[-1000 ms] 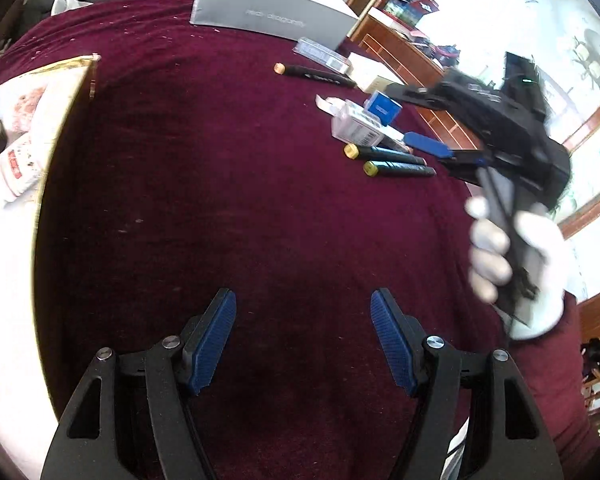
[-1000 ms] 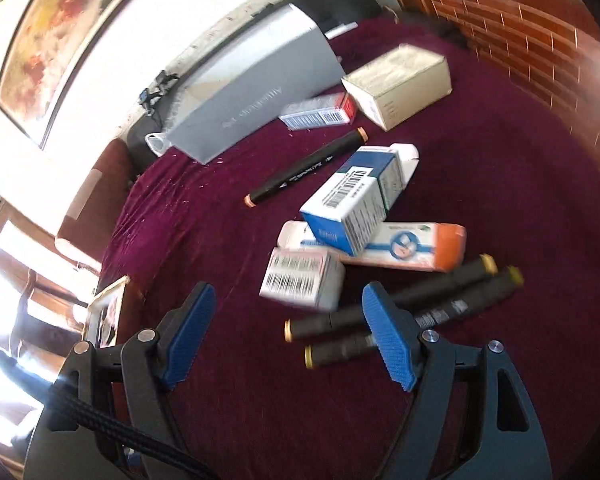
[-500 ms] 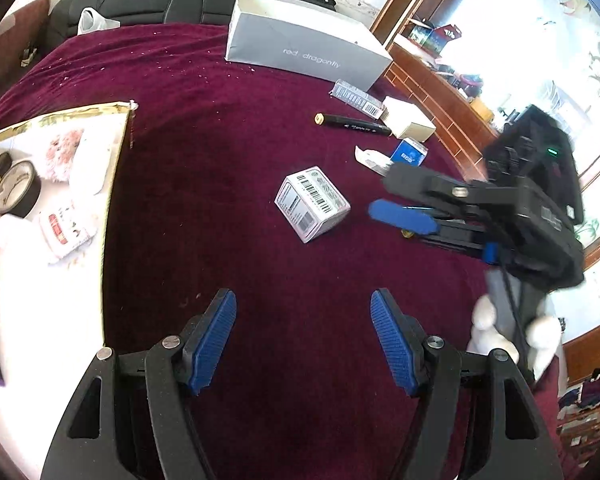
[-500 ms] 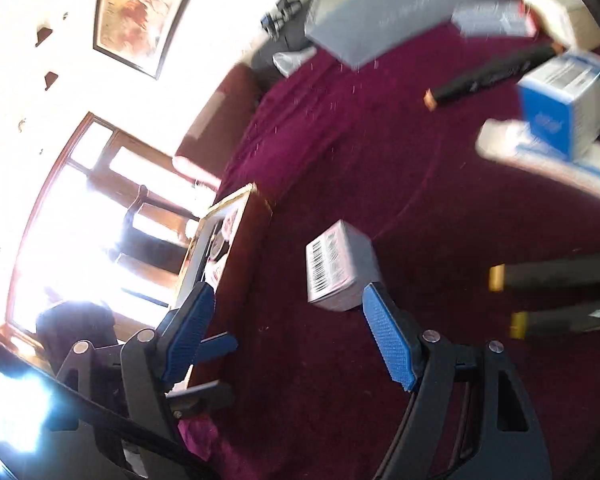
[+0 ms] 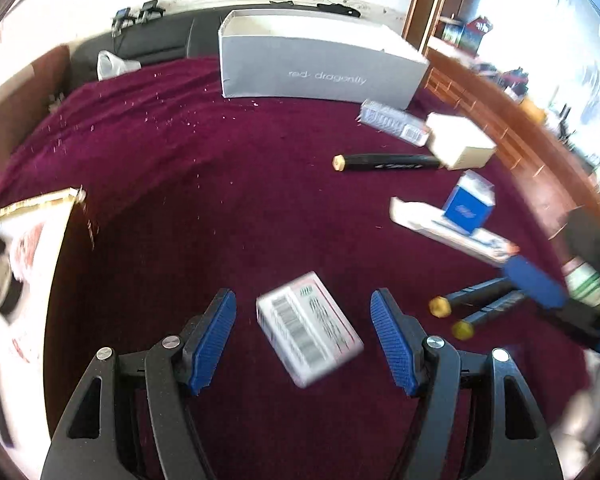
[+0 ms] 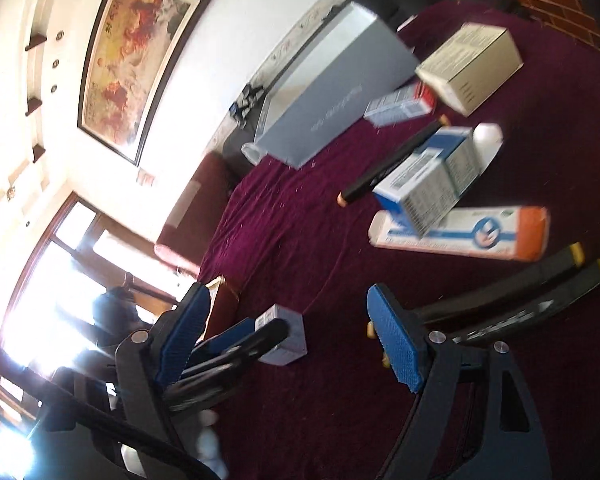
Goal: Organize objects
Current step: 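Grasp the small white barcode box with the left gripper, then grasp the blue-patterned medicine box with the right gripper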
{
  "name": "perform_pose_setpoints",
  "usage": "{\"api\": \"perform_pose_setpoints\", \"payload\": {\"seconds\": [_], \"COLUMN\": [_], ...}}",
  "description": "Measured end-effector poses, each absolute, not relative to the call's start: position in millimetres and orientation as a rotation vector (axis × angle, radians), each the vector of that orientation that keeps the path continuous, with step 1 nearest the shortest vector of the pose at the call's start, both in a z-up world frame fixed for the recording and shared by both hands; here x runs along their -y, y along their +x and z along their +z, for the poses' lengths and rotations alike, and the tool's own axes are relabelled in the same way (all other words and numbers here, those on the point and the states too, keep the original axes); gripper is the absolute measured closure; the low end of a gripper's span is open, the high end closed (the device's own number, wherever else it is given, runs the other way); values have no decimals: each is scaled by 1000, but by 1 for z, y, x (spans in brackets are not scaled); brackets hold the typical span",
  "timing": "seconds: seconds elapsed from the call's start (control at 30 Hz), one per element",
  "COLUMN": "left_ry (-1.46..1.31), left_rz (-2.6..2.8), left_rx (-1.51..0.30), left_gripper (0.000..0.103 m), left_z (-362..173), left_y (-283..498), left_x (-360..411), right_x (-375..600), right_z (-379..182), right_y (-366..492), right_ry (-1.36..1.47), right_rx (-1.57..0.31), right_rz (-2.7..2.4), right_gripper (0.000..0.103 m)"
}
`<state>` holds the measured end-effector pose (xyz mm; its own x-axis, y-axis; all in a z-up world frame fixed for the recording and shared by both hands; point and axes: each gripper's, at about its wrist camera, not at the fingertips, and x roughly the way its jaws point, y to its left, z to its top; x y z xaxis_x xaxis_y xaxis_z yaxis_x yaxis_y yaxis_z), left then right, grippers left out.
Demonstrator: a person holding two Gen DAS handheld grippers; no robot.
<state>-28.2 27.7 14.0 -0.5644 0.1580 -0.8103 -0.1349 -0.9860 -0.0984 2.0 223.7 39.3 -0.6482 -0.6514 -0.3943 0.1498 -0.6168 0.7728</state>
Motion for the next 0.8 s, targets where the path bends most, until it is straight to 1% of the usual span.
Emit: {"api": "perform_pose_setpoints", "payload": {"seconds": [0.07,0.13,0.17,0.27,0.43,0.67,0.8], "left_ry": [-1414,-1426,-1413,-1408,-1353,-1324,-1292], "left_rz": [2602,2579,2576,2535,2492,2453,2448], "left_rx": [22,73,85,201,307,339,330], "left_gripper": [40,55,55,56,55,55,55], "left_z": [3,-1,1,9,29,38,43], "left_y": [-35,-36,-34,-24,9,45,60], "left_x": [-29,-23,-18,1,24,37,43], "right_x": [-231,-241,-250,-268,-287,-285,-277], "right_z": [39,38,37,30,25,25,32], "right_y": [4,6,6,10,16,12,7], "right_ry": [930,931,929,923,925,1020,1064], "right_rx": [1021,1056,1077,1152,1237,1167,1136], "right_rz": [-2293,-2312,-2321,-2344,-2410,-2535,-2511], "right_gripper": [22,22,22,22,22,22,22]}}
